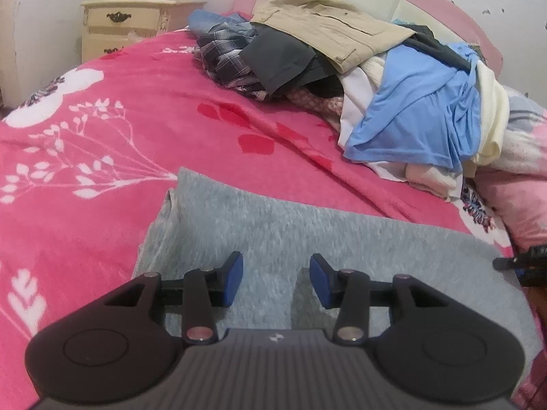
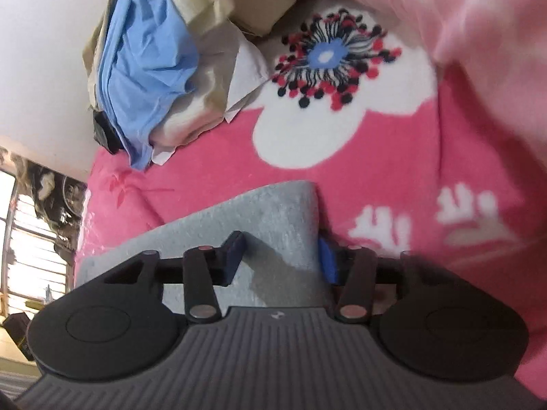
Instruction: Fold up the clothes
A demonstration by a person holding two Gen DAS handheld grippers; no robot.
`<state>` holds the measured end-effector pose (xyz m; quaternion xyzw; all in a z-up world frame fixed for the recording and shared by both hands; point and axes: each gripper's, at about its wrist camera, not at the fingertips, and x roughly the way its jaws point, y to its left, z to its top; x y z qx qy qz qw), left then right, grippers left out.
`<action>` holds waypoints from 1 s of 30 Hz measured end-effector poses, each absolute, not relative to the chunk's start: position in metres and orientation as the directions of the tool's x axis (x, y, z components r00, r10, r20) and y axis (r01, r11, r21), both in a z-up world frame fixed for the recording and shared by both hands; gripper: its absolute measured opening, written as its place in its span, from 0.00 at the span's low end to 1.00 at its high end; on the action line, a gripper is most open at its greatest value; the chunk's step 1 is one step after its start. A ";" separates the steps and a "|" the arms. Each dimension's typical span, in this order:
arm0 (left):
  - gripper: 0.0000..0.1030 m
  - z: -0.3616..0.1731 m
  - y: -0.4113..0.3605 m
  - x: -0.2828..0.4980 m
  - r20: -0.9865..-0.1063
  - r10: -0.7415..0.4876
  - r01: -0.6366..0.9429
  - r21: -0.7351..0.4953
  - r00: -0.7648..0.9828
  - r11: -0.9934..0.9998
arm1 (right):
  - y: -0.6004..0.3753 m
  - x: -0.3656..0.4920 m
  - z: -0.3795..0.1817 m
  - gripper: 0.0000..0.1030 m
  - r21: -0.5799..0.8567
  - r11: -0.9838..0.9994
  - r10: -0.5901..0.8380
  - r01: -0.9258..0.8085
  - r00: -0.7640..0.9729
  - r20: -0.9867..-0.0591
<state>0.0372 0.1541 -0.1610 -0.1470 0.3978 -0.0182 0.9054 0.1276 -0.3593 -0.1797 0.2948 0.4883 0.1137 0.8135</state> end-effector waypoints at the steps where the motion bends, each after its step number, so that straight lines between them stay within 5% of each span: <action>1: 0.43 -0.161 0.155 0.037 -0.714 -0.154 -0.086 -0.288 0.684 0.954 | -0.354 0.120 -0.171 0.15 0.568 0.821 0.450 0.066 0.537 -0.713; 4: 0.43 -0.162 0.156 0.036 -0.708 -0.157 -0.087 -0.295 0.688 0.952 | -0.322 0.090 -0.139 0.12 0.386 0.919 0.332 -0.084 0.695 -0.638; 7: 0.43 -0.163 0.153 0.035 -0.707 -0.152 -0.074 -0.278 0.691 0.958 | -0.258 0.071 -0.146 0.12 -0.084 0.979 0.099 -0.185 0.793 -0.601; 9: 0.43 -0.163 0.151 0.035 -0.706 -0.148 -0.066 -0.266 0.693 0.962 | -0.235 0.078 -0.179 0.15 -0.243 0.949 0.002 -0.203 0.770 -0.638; 15: 0.44 -0.161 0.148 0.034 -0.702 -0.136 -0.056 -0.243 0.699 0.968 | -0.279 0.068 -0.151 0.22 -0.009 0.997 -0.067 0.076 0.816 -0.574; 19: 0.46 -0.160 0.146 0.035 -0.702 -0.130 -0.058 -0.237 0.700 0.970 | -0.291 0.072 -0.139 0.23 0.153 0.988 0.084 0.004 0.823 -0.562; 22: 0.46 -0.161 0.145 0.037 -0.702 -0.123 -0.063 -0.234 0.701 0.970 | -0.290 0.099 -0.165 0.17 0.292 0.956 0.231 -0.037 0.709 -0.666; 23: 0.46 -0.160 0.144 0.037 -0.703 -0.120 -0.065 -0.230 0.701 0.971 | -0.291 0.105 -0.174 0.00 0.280 0.960 0.202 0.007 0.673 -0.712; 27: 0.54 -0.148 0.134 0.029 -0.686 -0.092 -0.044 -0.177 0.722 0.983 | -0.293 0.078 -0.142 0.05 0.172 0.968 -0.015 0.180 0.732 -0.681; 30: 0.58 -0.136 0.125 0.018 -0.674 -0.110 -0.007 -0.168 0.730 0.986 | -0.285 0.049 -0.119 0.07 0.185 0.976 0.037 0.116 0.747 -0.664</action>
